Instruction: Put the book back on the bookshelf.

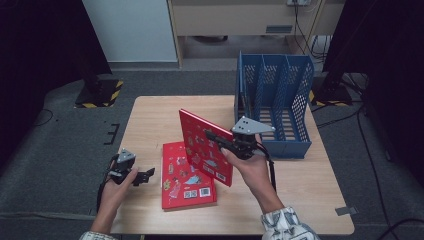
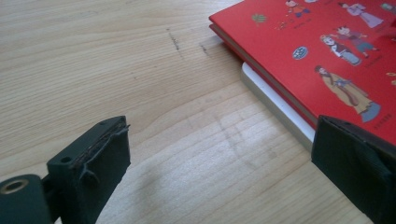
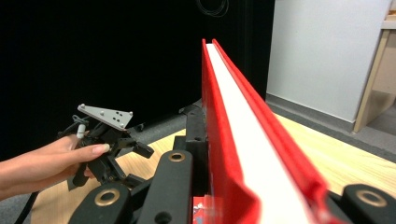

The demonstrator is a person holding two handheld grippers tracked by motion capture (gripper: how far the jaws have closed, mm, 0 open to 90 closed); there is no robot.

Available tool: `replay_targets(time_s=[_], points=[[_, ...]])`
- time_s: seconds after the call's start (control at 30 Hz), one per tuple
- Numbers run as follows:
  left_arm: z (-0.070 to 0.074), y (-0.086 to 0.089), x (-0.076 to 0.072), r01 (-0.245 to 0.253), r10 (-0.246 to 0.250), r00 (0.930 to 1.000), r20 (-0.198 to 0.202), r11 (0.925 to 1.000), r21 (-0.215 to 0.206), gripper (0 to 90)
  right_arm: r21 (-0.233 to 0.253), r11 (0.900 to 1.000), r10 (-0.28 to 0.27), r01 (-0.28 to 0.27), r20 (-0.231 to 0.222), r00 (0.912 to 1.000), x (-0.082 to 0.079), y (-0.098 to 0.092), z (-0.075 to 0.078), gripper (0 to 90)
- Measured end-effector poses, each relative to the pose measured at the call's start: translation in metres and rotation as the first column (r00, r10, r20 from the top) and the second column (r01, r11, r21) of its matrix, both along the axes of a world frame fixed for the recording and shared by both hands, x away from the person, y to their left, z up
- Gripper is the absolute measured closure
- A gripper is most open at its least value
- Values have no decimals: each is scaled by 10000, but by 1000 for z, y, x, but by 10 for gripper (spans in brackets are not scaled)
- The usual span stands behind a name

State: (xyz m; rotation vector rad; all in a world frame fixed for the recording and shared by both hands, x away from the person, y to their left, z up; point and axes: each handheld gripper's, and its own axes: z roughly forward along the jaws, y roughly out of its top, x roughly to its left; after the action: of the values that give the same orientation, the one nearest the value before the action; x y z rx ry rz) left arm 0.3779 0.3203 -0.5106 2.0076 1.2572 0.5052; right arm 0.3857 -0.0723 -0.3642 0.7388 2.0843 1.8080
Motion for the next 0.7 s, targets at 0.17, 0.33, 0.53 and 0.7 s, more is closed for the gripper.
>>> replay_targets(time_s=[0.17,0.33,0.53,0.7], points=[[-2,3,1,-119,121,9999,-75,9998,153,38,53,9999,-147,147,23,9999,-3,-8,2,798],[-4,4,2,-245,247,9997,-89,9995,200,38,68,9995,-318,318,7,9995,-8,-17,3,798],[-5,5,2,-301,307,9993,-192,9990,318,38,119,9987,-488,487,31,9988,-13,-27,5,798],[-7,5,2,-383,393,9989,-272,9986,370,38,88,9981,-613,612,67,9981,-17,-35,7,798]])
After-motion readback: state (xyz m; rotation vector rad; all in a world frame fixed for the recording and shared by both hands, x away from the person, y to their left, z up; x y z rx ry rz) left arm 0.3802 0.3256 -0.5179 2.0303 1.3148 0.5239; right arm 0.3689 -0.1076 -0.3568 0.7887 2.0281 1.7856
